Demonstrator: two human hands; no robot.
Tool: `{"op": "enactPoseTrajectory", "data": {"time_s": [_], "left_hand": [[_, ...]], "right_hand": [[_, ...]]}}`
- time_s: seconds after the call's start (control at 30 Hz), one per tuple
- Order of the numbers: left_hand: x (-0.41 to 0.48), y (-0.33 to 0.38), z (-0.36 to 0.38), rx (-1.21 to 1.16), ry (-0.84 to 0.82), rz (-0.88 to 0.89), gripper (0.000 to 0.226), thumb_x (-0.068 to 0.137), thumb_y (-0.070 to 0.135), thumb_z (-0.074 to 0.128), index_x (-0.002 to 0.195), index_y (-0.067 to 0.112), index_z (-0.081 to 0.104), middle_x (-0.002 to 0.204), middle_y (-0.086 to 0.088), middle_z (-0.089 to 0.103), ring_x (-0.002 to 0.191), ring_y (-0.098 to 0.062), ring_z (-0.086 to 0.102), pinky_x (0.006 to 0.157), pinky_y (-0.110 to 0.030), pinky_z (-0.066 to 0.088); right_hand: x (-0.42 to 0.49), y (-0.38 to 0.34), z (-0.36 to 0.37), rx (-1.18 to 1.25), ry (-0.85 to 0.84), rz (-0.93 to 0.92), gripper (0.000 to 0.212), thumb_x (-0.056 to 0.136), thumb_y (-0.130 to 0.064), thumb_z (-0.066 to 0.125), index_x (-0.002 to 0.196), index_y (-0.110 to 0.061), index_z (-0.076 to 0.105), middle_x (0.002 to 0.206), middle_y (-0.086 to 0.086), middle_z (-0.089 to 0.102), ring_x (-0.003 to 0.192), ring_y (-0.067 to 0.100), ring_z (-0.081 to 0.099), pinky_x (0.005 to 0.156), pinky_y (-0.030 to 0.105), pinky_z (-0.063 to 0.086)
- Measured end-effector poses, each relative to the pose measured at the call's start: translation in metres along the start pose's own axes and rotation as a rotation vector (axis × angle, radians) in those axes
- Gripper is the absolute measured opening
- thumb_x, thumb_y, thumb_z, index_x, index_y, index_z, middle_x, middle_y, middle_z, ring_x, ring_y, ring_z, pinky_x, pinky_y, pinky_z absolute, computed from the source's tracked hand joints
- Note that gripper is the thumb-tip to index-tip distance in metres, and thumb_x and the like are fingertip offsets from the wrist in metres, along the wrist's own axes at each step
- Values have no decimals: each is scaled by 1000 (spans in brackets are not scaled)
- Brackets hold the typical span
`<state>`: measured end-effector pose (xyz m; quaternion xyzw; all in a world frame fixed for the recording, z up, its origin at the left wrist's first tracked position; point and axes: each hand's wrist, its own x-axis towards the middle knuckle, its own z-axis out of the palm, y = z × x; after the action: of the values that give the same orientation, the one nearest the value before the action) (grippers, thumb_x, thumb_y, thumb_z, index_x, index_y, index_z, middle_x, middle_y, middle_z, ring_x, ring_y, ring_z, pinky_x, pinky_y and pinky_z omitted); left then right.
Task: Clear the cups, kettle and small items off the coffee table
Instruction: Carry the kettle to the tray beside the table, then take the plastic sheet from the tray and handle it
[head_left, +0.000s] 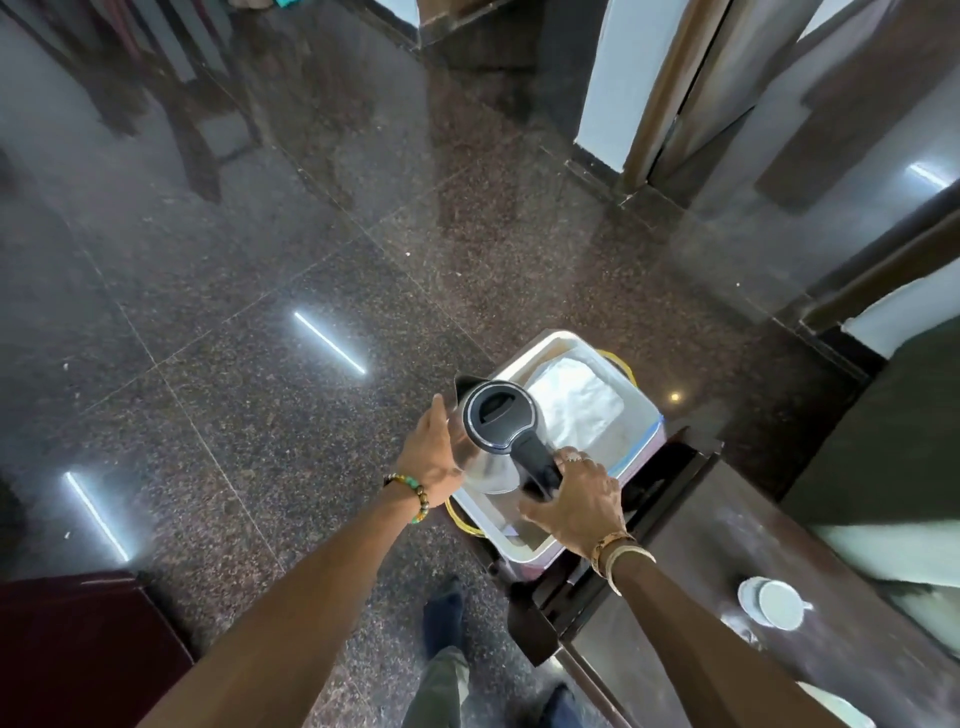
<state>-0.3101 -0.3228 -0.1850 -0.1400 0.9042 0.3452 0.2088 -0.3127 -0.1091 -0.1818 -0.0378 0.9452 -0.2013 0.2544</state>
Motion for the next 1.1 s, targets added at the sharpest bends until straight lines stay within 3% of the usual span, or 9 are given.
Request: {"op": "enactPoseTrajectory", "data": {"time_s": [0.07,0.2,0.4,0.5,0.67,0.8,1.1], "left_hand": [[-22,9,-5,99,98,-41,111,75,10,78,152,2,0,159,-17,17,146,-31,22,120,-41,23],[-60,38,-25,236,311,7,109,74,13,79,152,8,3,158,-13,19,144,-29,24,119,-38,26],[-106,97,-53,454,399,180,98,77,15,69,152,14,6,158,-6,19,146,-34,20,114,-49,31],[-123,133,-61,627,450,366,85,84,25,63,152,12,13,158,-6,22,145,-34,22,113,-50,31],[-133,182,-69,797,566,669,77,90,49,54,150,10,28,158,-6,26,145,-35,24,112,-54,29],[-141,204,-67,770,599,807,80,88,58,50,149,11,30,159,-5,24,146,-36,21,112,-56,25],[-211,285,-28,729,462,1112,78,92,61,40,151,13,24,162,-4,15,148,-36,13,115,-56,20]], "right_hand": [[-19,7,-12,-152,78,-103,86,65,-74,60,132,-22,52,131,2,54,120,26,50,106,43,36],[-53,13,-51,-264,288,-267,106,61,-90,48,139,-17,49,141,7,51,126,32,48,107,49,34],[-103,11,-122,-369,407,-336,110,67,-91,43,146,-14,44,153,11,40,140,33,36,116,53,24],[-133,14,-157,-402,463,-335,111,67,-91,38,148,-15,40,156,11,36,143,33,31,119,53,19],[-177,24,-192,-389,594,-251,107,69,-87,40,150,-16,39,158,12,35,144,34,31,119,54,19],[-219,41,-199,-376,710,-107,102,74,-84,48,148,-15,41,156,12,38,142,34,34,117,53,21],[-362,99,-196,-463,907,268,97,74,-82,46,140,-12,49,148,16,46,134,37,43,110,54,29]]}}
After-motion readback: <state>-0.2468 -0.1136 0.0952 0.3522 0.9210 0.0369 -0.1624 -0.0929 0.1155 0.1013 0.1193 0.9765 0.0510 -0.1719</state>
